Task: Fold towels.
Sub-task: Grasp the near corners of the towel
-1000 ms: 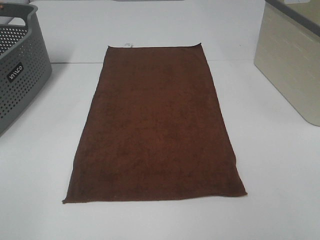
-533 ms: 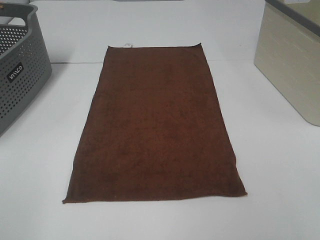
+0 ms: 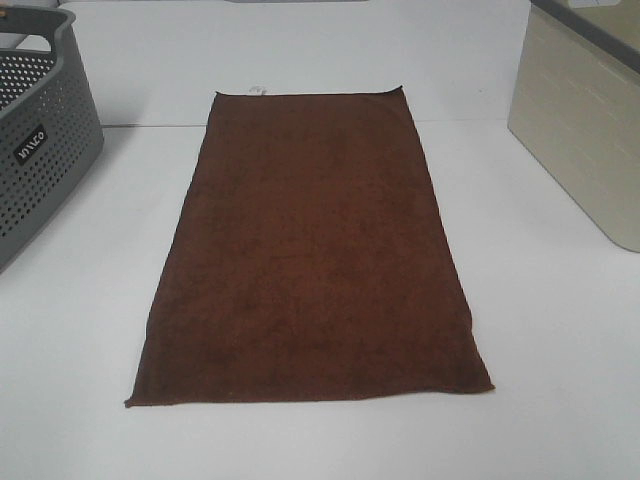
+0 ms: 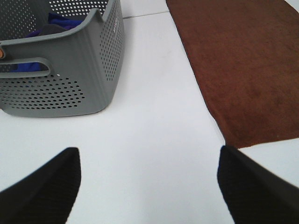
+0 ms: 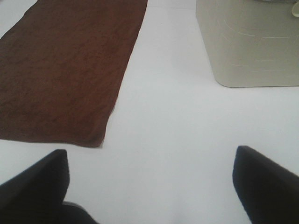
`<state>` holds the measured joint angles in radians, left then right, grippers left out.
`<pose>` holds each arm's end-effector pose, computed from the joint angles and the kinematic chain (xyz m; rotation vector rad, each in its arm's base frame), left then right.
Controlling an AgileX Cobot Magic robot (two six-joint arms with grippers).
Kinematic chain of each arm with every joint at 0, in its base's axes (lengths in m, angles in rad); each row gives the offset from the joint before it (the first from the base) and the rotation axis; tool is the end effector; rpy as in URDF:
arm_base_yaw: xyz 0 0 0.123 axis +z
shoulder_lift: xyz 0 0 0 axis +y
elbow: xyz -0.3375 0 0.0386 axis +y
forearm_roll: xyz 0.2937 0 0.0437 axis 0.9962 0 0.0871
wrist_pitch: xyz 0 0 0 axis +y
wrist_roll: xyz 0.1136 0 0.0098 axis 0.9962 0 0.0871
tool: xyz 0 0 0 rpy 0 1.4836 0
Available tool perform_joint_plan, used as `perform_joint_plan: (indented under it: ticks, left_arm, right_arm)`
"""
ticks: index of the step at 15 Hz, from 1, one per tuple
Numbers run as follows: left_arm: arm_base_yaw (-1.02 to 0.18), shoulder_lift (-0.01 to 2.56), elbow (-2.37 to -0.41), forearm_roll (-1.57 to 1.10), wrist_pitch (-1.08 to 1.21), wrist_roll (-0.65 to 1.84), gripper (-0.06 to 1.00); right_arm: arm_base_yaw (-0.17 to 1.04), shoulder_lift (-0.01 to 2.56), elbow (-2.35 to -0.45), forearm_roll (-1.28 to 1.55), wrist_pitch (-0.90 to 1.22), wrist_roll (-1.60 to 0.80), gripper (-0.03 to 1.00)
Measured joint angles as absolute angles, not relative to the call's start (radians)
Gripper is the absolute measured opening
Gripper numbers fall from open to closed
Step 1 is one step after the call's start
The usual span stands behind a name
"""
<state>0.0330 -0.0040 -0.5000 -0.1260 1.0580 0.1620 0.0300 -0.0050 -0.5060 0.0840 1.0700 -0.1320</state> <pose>0.0002 -0.0125 0.2896 0.1368 2.0267 -0.0279 -0.0018 0.0083 0.2900 -0.1699 2.0328 0.0366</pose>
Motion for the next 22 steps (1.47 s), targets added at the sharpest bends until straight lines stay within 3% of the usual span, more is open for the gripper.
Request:
perform_joint_plan:
  ticks: [22]
  left_arm:
    - [0.033,-0.004,-0.5,-0.126,1.058,0.162,0.76]
  right_arm:
    - [0.03,-0.005,-0.506,0.084,1.07,-0.132,0.89]
